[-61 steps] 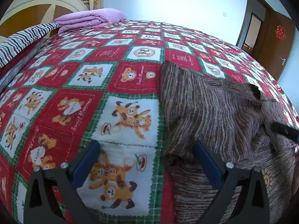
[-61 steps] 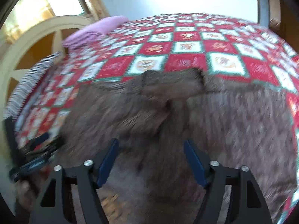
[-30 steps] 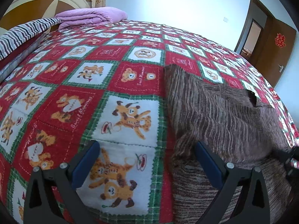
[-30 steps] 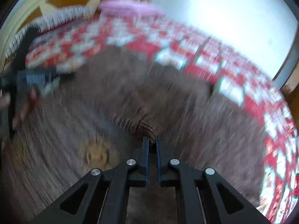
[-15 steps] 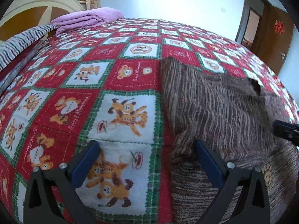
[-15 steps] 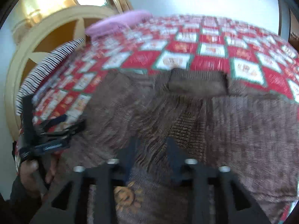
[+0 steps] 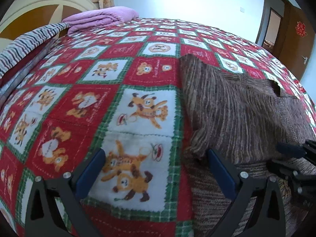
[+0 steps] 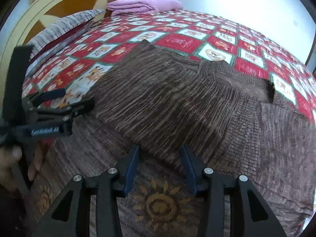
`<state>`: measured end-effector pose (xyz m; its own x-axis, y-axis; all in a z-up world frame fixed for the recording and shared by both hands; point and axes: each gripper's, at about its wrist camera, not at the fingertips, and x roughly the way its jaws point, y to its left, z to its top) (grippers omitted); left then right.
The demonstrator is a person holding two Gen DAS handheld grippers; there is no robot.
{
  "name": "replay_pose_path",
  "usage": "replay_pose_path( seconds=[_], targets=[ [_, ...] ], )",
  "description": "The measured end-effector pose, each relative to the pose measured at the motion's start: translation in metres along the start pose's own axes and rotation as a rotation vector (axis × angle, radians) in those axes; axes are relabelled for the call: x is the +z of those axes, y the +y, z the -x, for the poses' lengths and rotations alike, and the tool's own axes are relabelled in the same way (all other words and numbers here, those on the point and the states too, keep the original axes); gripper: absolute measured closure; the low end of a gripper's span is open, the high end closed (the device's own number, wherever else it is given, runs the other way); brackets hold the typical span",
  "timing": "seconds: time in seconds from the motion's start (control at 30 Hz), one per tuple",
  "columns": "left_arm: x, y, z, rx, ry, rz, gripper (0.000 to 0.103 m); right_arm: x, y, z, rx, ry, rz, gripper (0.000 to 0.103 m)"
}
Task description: Fold small clothes
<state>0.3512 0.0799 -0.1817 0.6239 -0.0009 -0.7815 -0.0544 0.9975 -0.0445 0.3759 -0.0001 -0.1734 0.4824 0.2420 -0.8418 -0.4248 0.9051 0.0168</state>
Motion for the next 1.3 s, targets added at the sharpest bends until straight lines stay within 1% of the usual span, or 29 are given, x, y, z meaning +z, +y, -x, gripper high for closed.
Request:
replay_pose_path(
  seconds=[0.03,0.07,0.13,0.17,0.2,0.27,0.3,0.37,0.4,0.47,0.53,0.57,0.6,0.63,0.7,0.77,0.8,0.83,0.87,0.9,0.97,1.03,1.1,1.17,1.23,1.3],
  targets=[
    [0.0,0.001,0.001,-0.004,-0.004,0.002,0.0,-0.002,-0.003,0.01,0.012,-0.018,-0.019,0.057],
    [0.001,0.002,0.003,-0.014,-0.01,0.007,0.0,-0.007,-0.008,0.027,0.035,-0.068,-0.048,0.057],
    [0.003,0.009,0.011,-0.039,-0.024,0.034,0.0,-0.021,-0.023,0.057,0.064,-0.132,-0.079,0.056],
    [0.007,0.012,0.019,-0.058,-0.053,0.046,0.0,-0.029,-0.028,0.068,0.06,-0.141,-0.083,0.054],
    [0.01,0.012,0.024,-0.055,-0.076,0.042,0.0,-0.039,-0.034,0.079,0.042,-0.144,-0.085,0.052],
    [0.021,0.005,0.035,-0.036,-0.113,0.006,0.0,-0.058,-0.049,0.094,0.014,-0.139,-0.103,0.051],
    [0.03,-0.001,0.038,-0.039,-0.119,-0.018,0.0,-0.067,-0.056,0.098,0.008,-0.131,-0.122,0.051],
    [0.046,-0.012,0.032,-0.088,-0.09,-0.054,0.0,-0.087,-0.073,0.111,0.025,-0.138,-0.196,0.051],
    [0.054,-0.02,0.022,-0.083,-0.067,-0.073,0.0,-0.095,-0.08,0.116,0.042,-0.147,-0.236,0.051],
    [0.063,-0.036,0.001,-0.025,-0.038,-0.108,0.0,-0.111,-0.091,0.126,0.077,-0.165,-0.313,0.051],
    [0.07,-0.048,-0.026,0.021,0.018,-0.131,0.0,-0.122,-0.096,0.131,0.099,-0.191,-0.375,0.051],
    [0.069,-0.05,-0.036,0.058,0.031,-0.141,0.0,-0.128,-0.1,0.136,0.107,-0.203,-0.399,0.051],
    [0.067,-0.051,-0.045,0.126,0.04,-0.153,0.0,-0.134,-0.102,0.141,0.116,-0.215,-0.416,0.051],
    [0.066,-0.046,-0.051,0.171,0.049,-0.141,0.0,-0.138,-0.104,0.148,0.121,-0.23,-0.428,0.051],
    [0.064,-0.025,-0.052,0.112,0.075,-0.046,0.0,-0.148,-0.114,0.166,0.145,-0.285,-0.461,0.051],
    [0.061,-0.011,-0.052,0.084,0.086,0.008,0.0,-0.156,-0.126,0.184,0.16,-0.335,-0.498,0.051],
    [0.059,-0.01,-0.05,0.08,0.072,0.008,0.0,-0.16,-0.131,0.192,0.162,-0.361,-0.522,0.046],
    [0.058,-0.015,-0.049,0.089,0.064,-0.015,0.0,-0.164,-0.139,0.2,0.162,-0.382,-0.553,0.036],
    [0.057,-0.021,-0.048,0.101,0.054,-0.046,0.0,-0.166,-0.144,0.204,0.158,-0.386,-0.573,0.034],
    [0.056,-0.026,-0.044,0.121,0.037,-0.07,0.0,-0.168,-0.148,0.208,0.151,-0.382,-0.591,0.034],
    [0.052,-0.027,-0.039,0.128,0.041,-0.075,0.0,-0.173,-0.152,0.212,0.165,-0.377,-0.613,0.034],
    [0.049,-0.019,-0.036,0.089,0.056,-0.026,0.0,-0.18,-0.151,0.22,0.184,-0.376,-0.61,0.034],
    [0.04,-0.008,-0.031,0.045,0.067,0.014,0.0,-0.188,-0.149,0.226,0.156,-0.37,-0.59,0.034],
    [0.035,-0.008,-0.023,0.04,0.055,0.003,0.0,-0.197,-0.145,0.23,0.112,-0.362,-0.564,0.034],
    [0.028,-0.008,-0.011,0.033,0.042,-0.022,0.0,-0.205,-0.141,0.232,0.043,-0.35,-0.537,0.034],
    [0.019,-0.012,0.004,0.021,0.029,-0.05,0.0,-0.214,-0.139,0.234,-0.045,-0.342,-0.516,0.034]
  ],
)
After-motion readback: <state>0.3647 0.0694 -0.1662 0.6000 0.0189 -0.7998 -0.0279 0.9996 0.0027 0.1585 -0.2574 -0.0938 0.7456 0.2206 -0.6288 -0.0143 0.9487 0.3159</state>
